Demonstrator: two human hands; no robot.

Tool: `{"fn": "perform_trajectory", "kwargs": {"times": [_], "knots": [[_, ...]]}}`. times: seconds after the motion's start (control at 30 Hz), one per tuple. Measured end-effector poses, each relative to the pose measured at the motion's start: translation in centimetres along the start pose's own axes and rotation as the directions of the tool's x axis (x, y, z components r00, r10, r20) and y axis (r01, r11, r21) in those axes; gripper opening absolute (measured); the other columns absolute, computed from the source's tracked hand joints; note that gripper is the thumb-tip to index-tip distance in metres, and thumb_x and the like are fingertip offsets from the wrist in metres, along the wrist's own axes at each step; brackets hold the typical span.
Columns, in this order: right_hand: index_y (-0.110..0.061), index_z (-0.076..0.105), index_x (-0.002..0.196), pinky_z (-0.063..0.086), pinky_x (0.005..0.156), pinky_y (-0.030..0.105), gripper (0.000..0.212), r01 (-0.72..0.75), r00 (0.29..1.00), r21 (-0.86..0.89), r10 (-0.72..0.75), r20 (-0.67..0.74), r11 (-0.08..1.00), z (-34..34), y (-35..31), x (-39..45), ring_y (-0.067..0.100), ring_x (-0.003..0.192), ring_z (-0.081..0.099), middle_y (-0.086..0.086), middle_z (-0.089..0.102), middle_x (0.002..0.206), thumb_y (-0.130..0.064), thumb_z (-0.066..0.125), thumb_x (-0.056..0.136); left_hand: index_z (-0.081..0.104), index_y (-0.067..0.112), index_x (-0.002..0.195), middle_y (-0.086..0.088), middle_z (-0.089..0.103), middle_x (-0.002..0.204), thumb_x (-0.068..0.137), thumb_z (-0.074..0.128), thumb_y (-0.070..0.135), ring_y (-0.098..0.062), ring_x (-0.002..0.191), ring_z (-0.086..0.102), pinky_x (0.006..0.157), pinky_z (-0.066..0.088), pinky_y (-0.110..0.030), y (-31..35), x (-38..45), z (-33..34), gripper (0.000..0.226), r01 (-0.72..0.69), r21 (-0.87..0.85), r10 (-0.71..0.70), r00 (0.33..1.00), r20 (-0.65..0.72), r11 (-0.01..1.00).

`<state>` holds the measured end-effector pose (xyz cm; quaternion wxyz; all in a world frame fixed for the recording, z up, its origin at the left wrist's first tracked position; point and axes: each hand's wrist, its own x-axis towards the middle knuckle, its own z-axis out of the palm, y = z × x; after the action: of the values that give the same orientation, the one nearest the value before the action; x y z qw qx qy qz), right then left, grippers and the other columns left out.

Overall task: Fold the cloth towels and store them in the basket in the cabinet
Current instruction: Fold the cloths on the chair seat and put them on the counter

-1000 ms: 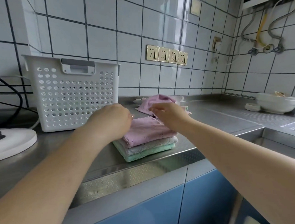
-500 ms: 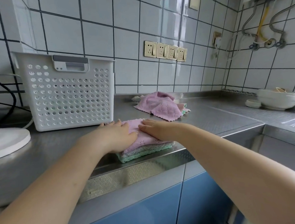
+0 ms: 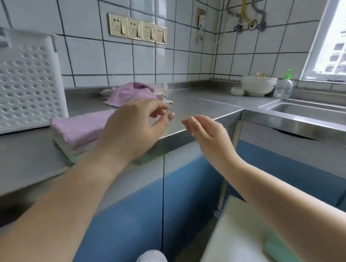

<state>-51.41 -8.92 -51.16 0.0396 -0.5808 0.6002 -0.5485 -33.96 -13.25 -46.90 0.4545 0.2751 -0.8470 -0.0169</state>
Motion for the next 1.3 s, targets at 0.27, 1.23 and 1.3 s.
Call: {"fn": "perform_trajectory", "kwargs": {"times": [0.27,1.23,1.3], "knots": [[-0.034,0.068,0.089,0.050,0.090,0.038,0.022,-0.345,0.932,-0.168,0.317,-0.175,0.923,-13.1,9.0,-12.5,0.009,0.094,0.061,-0.013,0.067,0.094,-0.040,0.047,0.095,0.068,0.024,0.104,0.014,0.066,0.090,0.084,0.046,0.046,-0.002,0.084,0.060,0.078,0.048,-0.029,7.0,-6.1,13.5,0.036,-0.018,-0.293,0.121,0.933,0.338,0.956],[-0.029,0.026,0.145,0.046,0.088,0.032,0.061,-0.677,0.474,-0.699,0.862,-0.177,0.229,-20.2,24.0,-31.0,0.025,0.115,0.054,0.003,0.056,0.130,-0.039,0.050,0.090,0.029,0.025,0.144,-0.009,0.042,0.137,0.091,0.046,0.018,-0.031,0.122,0.047,0.093,0.045,-0.041,19.9,-16.5,40.0,0.056,-0.373,-0.157,0.295,0.350,0.889,0.915],[-0.028,0.045,0.129,0.045,0.077,0.033,0.044,-0.612,0.499,-0.759,0.853,-0.154,0.221,-20.3,24.0,-31.2,0.025,0.107,0.057,0.002,0.062,0.118,-0.044,0.050,0.088,0.050,0.023,0.126,-0.007,0.053,0.117,0.090,0.047,0.020,-0.031,0.110,0.053,0.083,0.046,-0.038,20.2,-16.6,40.0,0.036,-0.460,-0.143,0.336,0.371,0.866,0.876]]}}
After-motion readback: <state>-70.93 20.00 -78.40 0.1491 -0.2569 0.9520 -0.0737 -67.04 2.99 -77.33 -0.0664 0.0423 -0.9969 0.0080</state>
